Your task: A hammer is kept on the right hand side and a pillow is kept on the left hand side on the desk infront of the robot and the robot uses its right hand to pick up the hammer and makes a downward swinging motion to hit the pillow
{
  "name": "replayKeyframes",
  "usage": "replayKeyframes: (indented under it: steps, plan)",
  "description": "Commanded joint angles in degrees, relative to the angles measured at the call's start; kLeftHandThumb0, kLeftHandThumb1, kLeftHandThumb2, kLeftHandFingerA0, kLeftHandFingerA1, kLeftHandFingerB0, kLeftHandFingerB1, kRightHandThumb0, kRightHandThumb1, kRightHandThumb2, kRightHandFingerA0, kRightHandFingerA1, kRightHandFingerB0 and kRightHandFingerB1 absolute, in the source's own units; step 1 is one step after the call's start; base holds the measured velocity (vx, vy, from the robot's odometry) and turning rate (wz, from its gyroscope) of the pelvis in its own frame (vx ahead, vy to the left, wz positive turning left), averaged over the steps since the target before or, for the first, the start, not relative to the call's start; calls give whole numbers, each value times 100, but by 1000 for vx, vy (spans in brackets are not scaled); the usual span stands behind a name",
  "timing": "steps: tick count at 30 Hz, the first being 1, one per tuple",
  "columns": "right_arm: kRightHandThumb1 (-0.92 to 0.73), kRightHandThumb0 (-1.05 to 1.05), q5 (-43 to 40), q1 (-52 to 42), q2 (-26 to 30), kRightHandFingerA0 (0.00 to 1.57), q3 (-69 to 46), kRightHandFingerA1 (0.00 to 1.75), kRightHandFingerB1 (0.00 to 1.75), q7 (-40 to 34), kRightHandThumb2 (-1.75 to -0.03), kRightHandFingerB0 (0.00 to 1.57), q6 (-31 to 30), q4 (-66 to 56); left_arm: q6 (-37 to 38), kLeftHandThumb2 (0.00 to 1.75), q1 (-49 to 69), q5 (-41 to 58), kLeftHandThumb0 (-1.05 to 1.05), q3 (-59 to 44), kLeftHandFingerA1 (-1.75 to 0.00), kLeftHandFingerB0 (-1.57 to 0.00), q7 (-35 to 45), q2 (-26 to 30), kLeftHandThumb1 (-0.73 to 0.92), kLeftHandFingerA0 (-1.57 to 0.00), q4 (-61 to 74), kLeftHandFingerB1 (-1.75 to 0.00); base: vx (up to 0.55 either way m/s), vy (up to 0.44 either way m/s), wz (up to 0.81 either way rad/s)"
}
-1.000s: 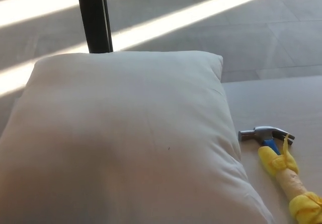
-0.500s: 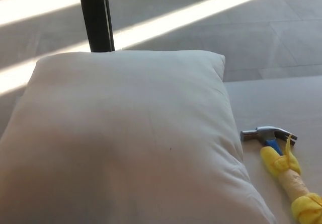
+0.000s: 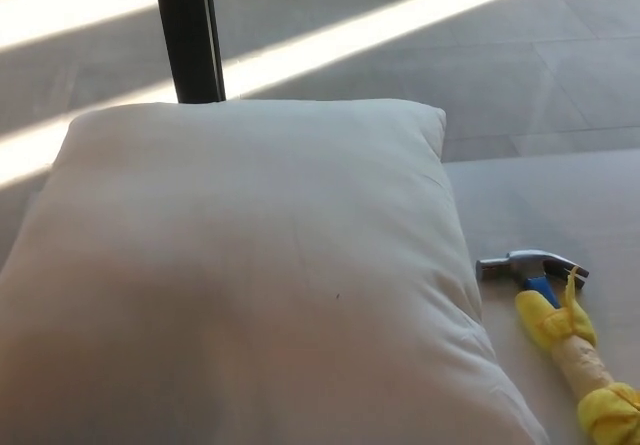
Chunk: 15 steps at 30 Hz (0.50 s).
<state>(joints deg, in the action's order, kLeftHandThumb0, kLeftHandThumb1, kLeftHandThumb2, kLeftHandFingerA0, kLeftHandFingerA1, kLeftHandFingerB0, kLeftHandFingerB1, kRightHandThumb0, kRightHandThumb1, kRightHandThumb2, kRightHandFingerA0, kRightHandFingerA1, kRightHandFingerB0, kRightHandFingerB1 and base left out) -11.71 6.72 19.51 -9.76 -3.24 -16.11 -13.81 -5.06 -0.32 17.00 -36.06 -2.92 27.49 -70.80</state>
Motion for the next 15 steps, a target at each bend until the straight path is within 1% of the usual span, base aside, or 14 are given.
replayKeyframes:
  steps: [1, 2, 3, 4, 5, 6, 8, 9, 12, 13, 15]
  plan:
    - [-53, -36, 463, -213, 168, 4, 425, 52, 47, 281, -107, 1, -341, -52, -127, 150, 55, 85, -75, 10, -147, -52, -144, 28, 57, -58, 28, -135, 0, 0, 0]
    - [-76, -61, 510, -260, 181, 13, 504, 38, 33, 292, -62, 23, -412, 3, -141, 149, 57, 91, -77, 23, -145, -52, -85, 33, 57, -58, 32, -133, 0, 0, 0]
    - [-76, -58, 552, -291, 190, 14, 539, 39, 34, 288, -62, 25, -430, 44, -124, 148, 76, 79, -77, 43, -141, -53, -91, 2, 56, -65, 24, -127, 0, 0, 0]
    - [-76, -59, 587, -310, 185, 14, 565, 38, 33, 281, -62, 25, -459, 119, -105, 145, 83, 67, -79, 65, -139, -58, -105, -19, 58, -80, 27, -122, 0, 0, 0]
    - [-61, -67, 670, -318, 198, 10, 612, 47, 43, 249, -88, 17, -536, 218, -83, 145, 86, 37, -79, 105, -137, -59, -101, -30, 58, -80, 38, -122, 0, 0, 0]
    - [-61, -70, 772, -318, 249, 7, 632, 46, 43, 220, -88, 16, -648, 257, -62, 143, 86, 30, -80, 131, -137, -60, -78, -38, 58, -80, 31, -122, 0, 0, 0]
    - [-60, -70, 855, -319, 281, 8, 599, 46, 43, 178, -89, 18, -755, 332, -51, 142, 82, 43, -82, 142, -136, -62, -98, -47, 58, -82, 13, -122, 0, 0, 0]
    - [-60, -68, 934, -314, 313, 8, 583, 46, 44, 174, -89, 19, -723, 397, -64, 142, 72, 63, -81, 134, -135, -63, -126, -44, 58, -78, -1, -123, 0, 0, 0]
    - [-59, -65, 920, -304, 295, 8, 461, 46, 44, 192, -87, 19, -682, 488, -50, 141, 76, 81, -82, 129, -135, -60, -114, -50, 59, -78, 23, -121, 0, 0, 0]
    - [-59, -64, 1068, -264, 346, 13, 449, 47, 44, 112, -86, 21, -669, 583, -33, 142, 96, 72, -85, 138, -136, -65, -141, -61, 59, -87, 68, -122, 0, 0, 0]
    - [-60, -66, 1220, -227, 455, 15, 483, 48, 44, 139, -88, 21, -714, 597, -30, 143, 104, 104, -86, 110, -135, -63, -101, -59, 57, -79, 64, -123, 0, 0, 0]
